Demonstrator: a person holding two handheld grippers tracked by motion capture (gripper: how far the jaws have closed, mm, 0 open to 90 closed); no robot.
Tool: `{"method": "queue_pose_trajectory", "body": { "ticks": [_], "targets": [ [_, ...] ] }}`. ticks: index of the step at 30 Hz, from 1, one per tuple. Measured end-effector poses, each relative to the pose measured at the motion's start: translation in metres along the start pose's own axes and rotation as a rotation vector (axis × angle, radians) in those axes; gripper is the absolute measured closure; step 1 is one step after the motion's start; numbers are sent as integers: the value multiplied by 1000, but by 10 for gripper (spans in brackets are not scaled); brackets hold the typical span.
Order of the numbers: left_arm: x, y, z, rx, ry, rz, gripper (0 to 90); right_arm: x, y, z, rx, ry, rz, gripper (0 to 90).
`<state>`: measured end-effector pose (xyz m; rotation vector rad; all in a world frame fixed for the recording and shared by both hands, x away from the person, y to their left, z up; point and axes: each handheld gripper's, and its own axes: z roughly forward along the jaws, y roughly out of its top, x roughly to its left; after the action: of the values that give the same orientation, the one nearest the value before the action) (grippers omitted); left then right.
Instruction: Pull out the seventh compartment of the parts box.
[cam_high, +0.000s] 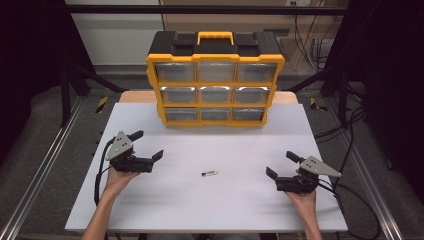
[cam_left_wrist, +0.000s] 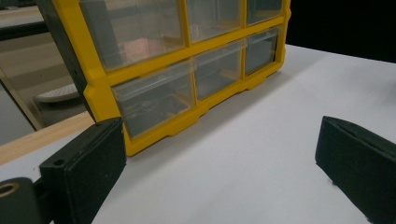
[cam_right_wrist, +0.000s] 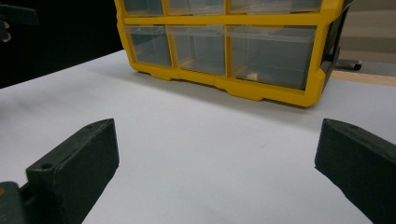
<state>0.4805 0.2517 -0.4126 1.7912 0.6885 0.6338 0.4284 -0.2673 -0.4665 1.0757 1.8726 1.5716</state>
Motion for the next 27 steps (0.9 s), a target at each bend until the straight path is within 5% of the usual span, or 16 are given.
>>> {"method": "queue_pose_trajectory", "body": {
  "ticks": [20,27],
  "targets": [
    [5,9,23,70,29,68,32,0,0,1,6,0,-5,5],
    [2,23,37,106,35,139,36,0,0,0,5,1,-2,5]
  ]
}}
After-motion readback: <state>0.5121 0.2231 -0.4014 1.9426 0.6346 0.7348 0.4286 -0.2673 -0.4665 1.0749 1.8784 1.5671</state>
